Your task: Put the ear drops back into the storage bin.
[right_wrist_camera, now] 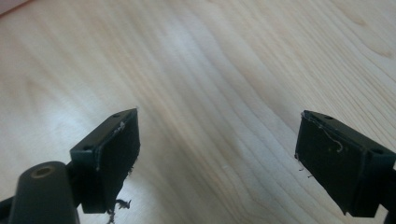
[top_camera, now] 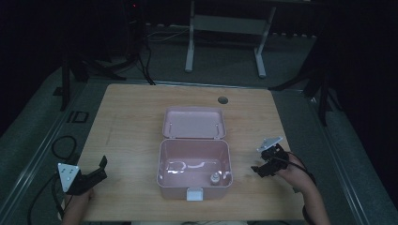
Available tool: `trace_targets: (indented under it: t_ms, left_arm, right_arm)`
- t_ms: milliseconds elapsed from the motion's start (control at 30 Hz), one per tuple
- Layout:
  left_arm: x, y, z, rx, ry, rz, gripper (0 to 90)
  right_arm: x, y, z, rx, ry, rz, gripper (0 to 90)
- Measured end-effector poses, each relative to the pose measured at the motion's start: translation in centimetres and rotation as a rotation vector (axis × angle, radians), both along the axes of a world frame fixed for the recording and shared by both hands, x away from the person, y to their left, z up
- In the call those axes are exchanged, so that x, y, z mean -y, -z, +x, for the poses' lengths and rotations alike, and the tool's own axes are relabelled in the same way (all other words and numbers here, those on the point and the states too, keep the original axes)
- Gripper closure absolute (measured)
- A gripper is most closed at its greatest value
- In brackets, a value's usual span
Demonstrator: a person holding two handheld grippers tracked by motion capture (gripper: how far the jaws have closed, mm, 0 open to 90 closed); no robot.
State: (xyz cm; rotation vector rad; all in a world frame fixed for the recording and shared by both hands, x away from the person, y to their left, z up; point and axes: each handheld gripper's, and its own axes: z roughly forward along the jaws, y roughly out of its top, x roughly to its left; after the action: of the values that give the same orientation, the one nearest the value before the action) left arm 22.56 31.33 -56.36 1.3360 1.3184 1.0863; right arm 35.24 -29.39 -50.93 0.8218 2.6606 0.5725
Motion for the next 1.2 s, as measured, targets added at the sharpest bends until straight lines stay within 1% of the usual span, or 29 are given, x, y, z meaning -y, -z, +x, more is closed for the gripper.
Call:
trace_targets:
  t_ms: [33,133,200,233,267,333,400,433,500,567,600,633,667,700,733,800,833,867,900,1000,1033,1067,1200]
  left_arm:
    - [0.0,0.0,0.0,0.0,0.0,0.0,2.4]
    - [0.0,0.0,0.0,0.0,0.0,0.0,2.4]
    - [0.0,0.0,0.0,0.0,0.0,0.0,2.4]
    - [0.0,0.0,0.0,0.0,0.0,0.0,2.4]
    - [0.0,0.0,0.0,0.001,-0.001,-0.001,2.4]
    - [0.0,0.0,0.0,0.001,-0.001,-0.003,2.4]
    - [0.0,0.0,0.0,0.001,-0.001,-0.003,2.4]
    - [0.0,0.0,0.0,0.001,-0.001,-0.003,2.4]
    - [0.0,0.0,0.0,0.001,-0.001,-0.002,2.4]
    - [0.0,0.0,0.0,0.001,-0.001,-0.001,2.4]
    - [0.0,0.0,0.0,0.001,-0.001,-0.001,2.3]
    - [0.0,0.0,0.0,0.001,-0.002,-0.003,2.4]
    - [0.0,0.0,0.0,0.001,-0.001,-0.002,2.4]
    - [0.0,0.0,0.0,0.001,-0.001,-0.002,2.4]
    - [0.0,0.0,0.0,0.001,-0.001,-0.002,2.4]
    - [0.0,0.0,0.0,0.001,-0.001,-0.002,2.4]
    - [0.0,0.0,0.0,0.001,-0.001,-0.002,2.4]
    - [0.0,0.0,0.0,0.001,-0.001,-0.003,2.3]
    - [0.0,0.0,0.0,0.001,-0.001,-0.003,2.3]
    - [0.0,0.0,0.0,0.0,-0.001,-0.004,2.4]
    - [0.0,0.0,0.0,0.0,-0.001,-0.004,2.4]
    - [0.0,0.0,0.0,0.001,-0.002,-0.005,2.4]
    - [0.0,0.0,0.0,0.0,-0.001,-0.006,2.4]
  right_arm:
    - [0.1,0.1,0.0,0.01,0.013,0.008,13.4]
    - [0.7,0.5,-0.2,0.06,0.068,0.045,13.1]
    - [1.1,0.7,-0.3,0.082,0.105,0.083,12.9]
    - [1.1,0.7,-0.3,0.082,0.105,0.083,12.9]
    - [1.6,1.0,-0.4,0.114,0.145,0.109,12.9]
    - [1.8,1.1,-0.5,0.12,0.156,0.118,12.8]
    - [2.3,1.4,-0.7,0.163,0.204,0.147,12.8]
    - [2.7,1.6,-0.9,0.212,0.251,0.176,12.6]
    - [3.1,1.7,-1.1,0.24,0.292,0.204,12.5]
    - [3.5,1.7,-1.2,0.273,0.334,0.221,12.5]
    - [3.5,1.7,-1.2,0.273,0.334,0.221,12.5]
    - [3.9,1.8,-1.4,0.309,0.376,0.228,12.5]
    - [4.0,1.8,-1.4,0.32,0.39,0.235,12.4]
    - [4.0,1.8,-1.4,0.32,0.39,0.235,12.4]
    - [4.4,1.9,-1.6,0.344,0.436,0.261,12.4]
    - [4.6,2.0,-1.7,0.366,0.47,0.282,12.4]
    - [4.6,2.0,-1.7,0.366,0.47,0.282,12.4]
    - [4.8,2.2,-1.8,0.379,0.502,0.307,12.4]
    - [4.9,2.3,-1.9,0.389,0.514,0.308,12.4]
    - [5.0,2.7,-2.0,0.407,0.556,0.334,12.4]
    - [5.1,2.8,-2.0,0.415,0.568,0.345,12.4]
    - [5.1,2.9,-2.1,0.413,0.576,0.362,12.4]
    - [5.3,3.4,-2.3,0.448,0.605,0.379,12.4]
